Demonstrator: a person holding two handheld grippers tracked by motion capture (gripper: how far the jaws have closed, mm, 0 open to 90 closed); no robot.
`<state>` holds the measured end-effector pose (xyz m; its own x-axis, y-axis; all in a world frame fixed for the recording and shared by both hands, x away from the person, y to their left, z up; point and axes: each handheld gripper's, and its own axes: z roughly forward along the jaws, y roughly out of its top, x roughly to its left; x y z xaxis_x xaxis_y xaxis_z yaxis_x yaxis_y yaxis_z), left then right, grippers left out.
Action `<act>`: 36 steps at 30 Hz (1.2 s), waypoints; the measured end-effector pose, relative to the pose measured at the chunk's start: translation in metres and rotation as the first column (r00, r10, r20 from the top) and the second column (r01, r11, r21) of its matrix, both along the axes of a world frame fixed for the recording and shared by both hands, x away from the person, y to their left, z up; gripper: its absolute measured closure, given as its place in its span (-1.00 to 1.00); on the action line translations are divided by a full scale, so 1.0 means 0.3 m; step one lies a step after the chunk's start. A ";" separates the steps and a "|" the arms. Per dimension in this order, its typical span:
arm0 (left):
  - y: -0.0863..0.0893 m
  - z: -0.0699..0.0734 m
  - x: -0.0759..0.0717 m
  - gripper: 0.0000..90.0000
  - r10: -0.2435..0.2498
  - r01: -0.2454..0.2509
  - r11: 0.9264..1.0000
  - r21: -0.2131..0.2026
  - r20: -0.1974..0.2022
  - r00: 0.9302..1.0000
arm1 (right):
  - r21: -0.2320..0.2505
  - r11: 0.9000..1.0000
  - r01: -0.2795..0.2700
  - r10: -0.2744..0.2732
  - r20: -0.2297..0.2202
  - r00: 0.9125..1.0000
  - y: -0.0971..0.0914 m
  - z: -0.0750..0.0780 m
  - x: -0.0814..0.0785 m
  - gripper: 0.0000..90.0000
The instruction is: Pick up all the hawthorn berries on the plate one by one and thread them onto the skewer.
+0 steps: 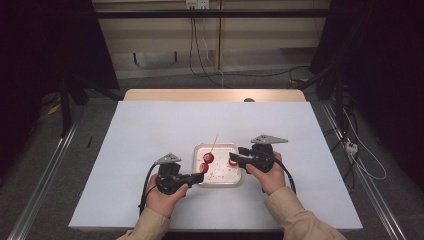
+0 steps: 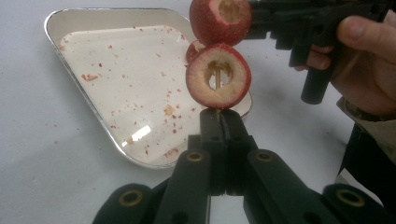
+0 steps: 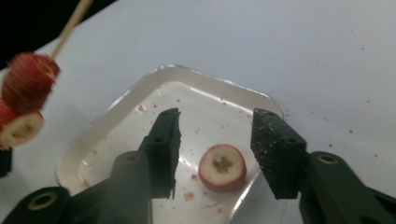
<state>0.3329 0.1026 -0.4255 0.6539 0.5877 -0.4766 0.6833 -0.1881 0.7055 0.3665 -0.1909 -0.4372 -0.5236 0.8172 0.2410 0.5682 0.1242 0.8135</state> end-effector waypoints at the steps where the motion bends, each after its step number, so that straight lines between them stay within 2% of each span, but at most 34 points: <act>1: 0.001 0.001 0.000 1.00 -0.001 0.001 1.000 0.003 -0.001 1.000 | -0.001 1.000 -0.008 0.008 -0.005 1.000 -0.001 -0.008 0.001 0.32; 3: 0.001 0.000 0.001 1.00 0.000 0.000 1.000 0.001 0.000 1.000 | -0.024 1.000 0.001 -0.001 -0.009 1.000 -0.001 -0.022 0.002 0.34; 9: -0.002 -0.004 0.001 1.00 -0.002 0.002 1.000 0.001 -0.003 1.000 | -0.054 0.999 0.001 -0.002 -0.019 1.000 -0.002 -0.042 0.006 0.39; 17: -0.002 -0.003 0.001 1.00 -0.009 0.009 1.000 0.004 -0.002 1.000 | -0.052 0.999 -0.006 0.004 -0.031 1.000 0.004 -0.048 0.007 0.39; 21: -0.004 -0.004 0.001 1.00 -0.015 0.015 1.000 0.005 -0.007 1.000 | -0.069 0.998 -0.011 0.009 -0.031 0.999 0.017 -0.056 0.008 0.40; 28: -0.003 -0.006 0.002 1.00 -0.014 0.014 1.000 0.002 -0.013 1.000 | -0.056 0.998 -0.020 0.018 -0.033 0.999 0.031 -0.065 0.010 0.38; 34: -0.002 -0.007 0.004 1.00 -0.024 0.024 1.000 0.002 -0.014 1.000 | -0.043 0.998 -0.034 0.032 -0.054 0.998 0.046 -0.079 0.010 0.40; 36: -0.002 -0.007 0.004 1.00 -0.022 0.022 1.000 0.002 -0.016 1.000 | -0.012 0.999 -0.037 0.036 -0.067 0.997 0.047 -0.080 0.010 0.38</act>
<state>0.3340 0.1020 -0.4277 0.6591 0.5739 -0.4860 0.6901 -0.2048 0.6941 0.3694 -0.1767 -0.4613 -0.5359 0.8013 0.2660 0.6162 0.1558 0.7721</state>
